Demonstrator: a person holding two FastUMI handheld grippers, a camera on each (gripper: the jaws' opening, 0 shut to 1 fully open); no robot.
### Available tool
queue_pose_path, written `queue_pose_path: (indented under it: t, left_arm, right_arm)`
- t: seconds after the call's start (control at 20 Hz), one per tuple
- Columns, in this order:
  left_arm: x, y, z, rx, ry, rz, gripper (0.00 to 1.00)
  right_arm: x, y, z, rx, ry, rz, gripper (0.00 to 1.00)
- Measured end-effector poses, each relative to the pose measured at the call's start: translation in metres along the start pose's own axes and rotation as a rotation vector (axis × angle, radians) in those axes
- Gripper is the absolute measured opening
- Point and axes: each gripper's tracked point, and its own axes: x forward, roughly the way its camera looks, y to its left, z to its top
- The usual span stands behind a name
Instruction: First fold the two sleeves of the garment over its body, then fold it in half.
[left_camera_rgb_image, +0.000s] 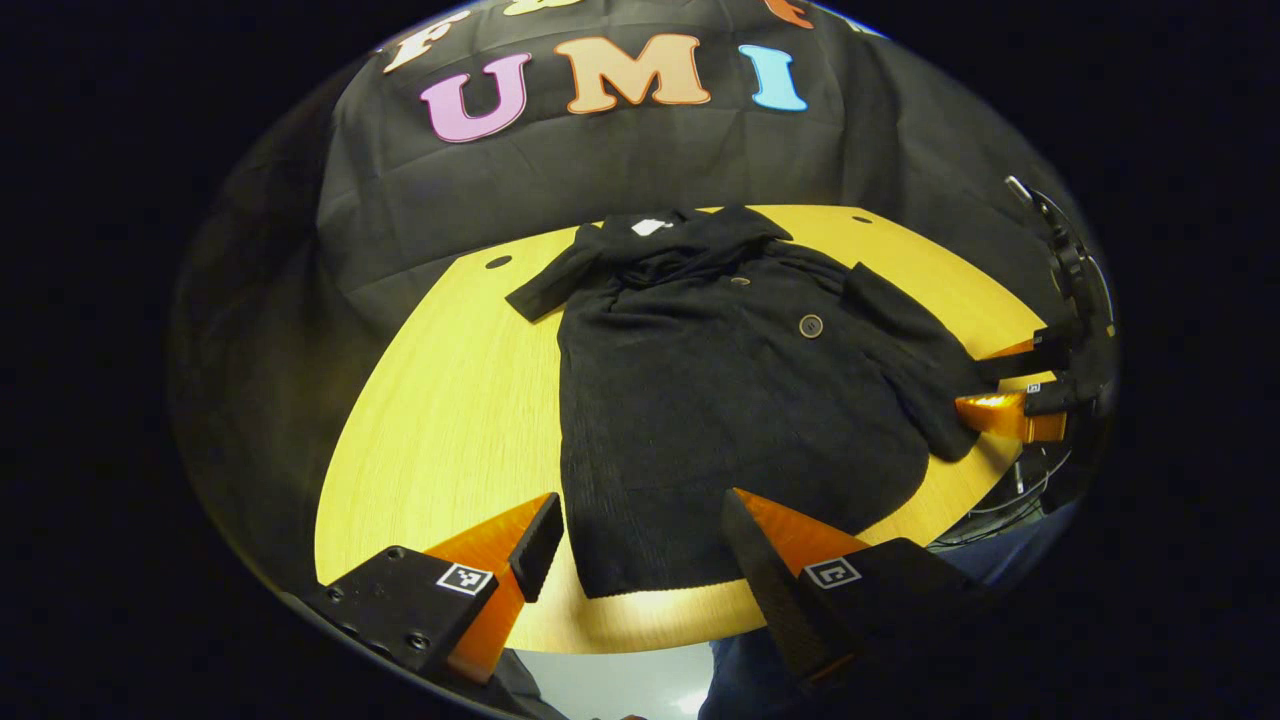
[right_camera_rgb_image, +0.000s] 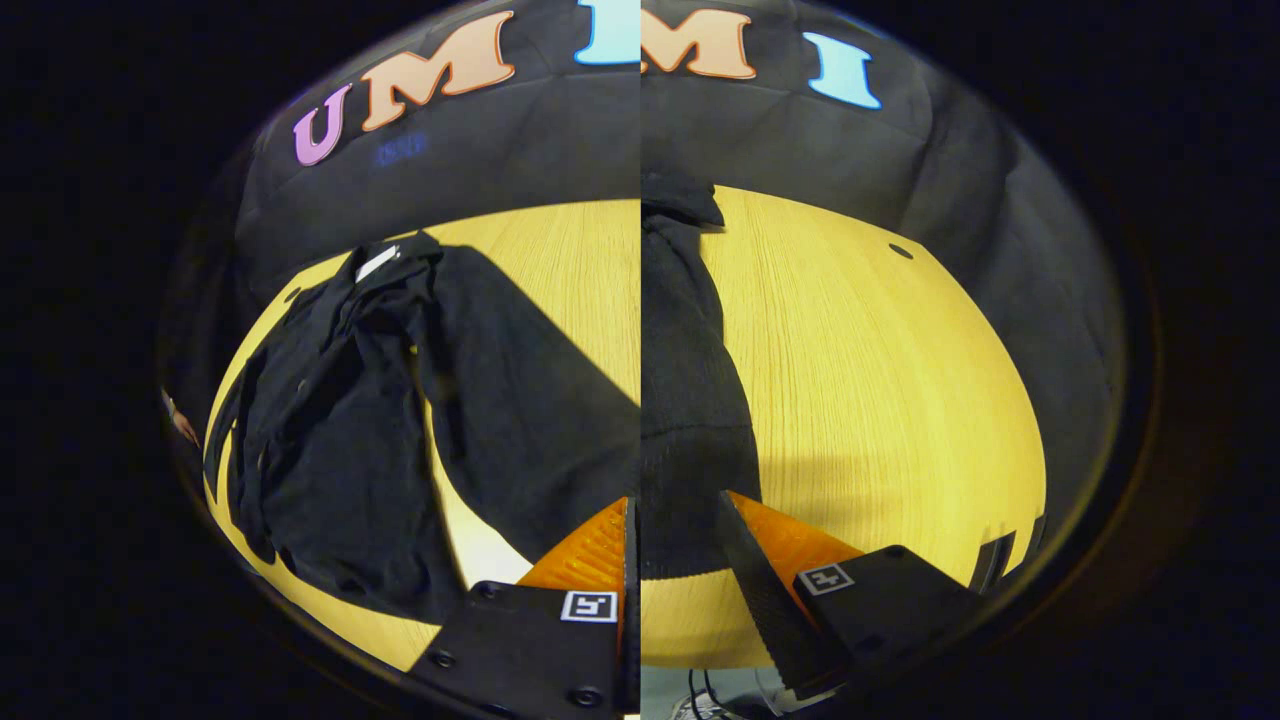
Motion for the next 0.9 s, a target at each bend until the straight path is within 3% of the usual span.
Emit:
queue_pose_path:
  t: [0.65, 0.7, 0.9]
  left_arm:
    - [0.007, -0.012, -0.027, -0.040, 0.076, -0.048, 0.93]
    - [0.009, -0.014, -0.027, -0.052, 0.077, -0.062, 0.91]
    - [0.010, -0.017, -0.027, -0.057, 0.075, -0.087, 0.80]
  right_arm:
    - [0.002, 0.003, -0.001, 0.016, 0.004, 0.017, 0.50]
    - [0.003, 0.004, 0.000, 0.013, 0.003, 0.018, 0.02]
    - [0.002, 0.012, 0.000, 0.005, 0.015, 0.022, 0.02]
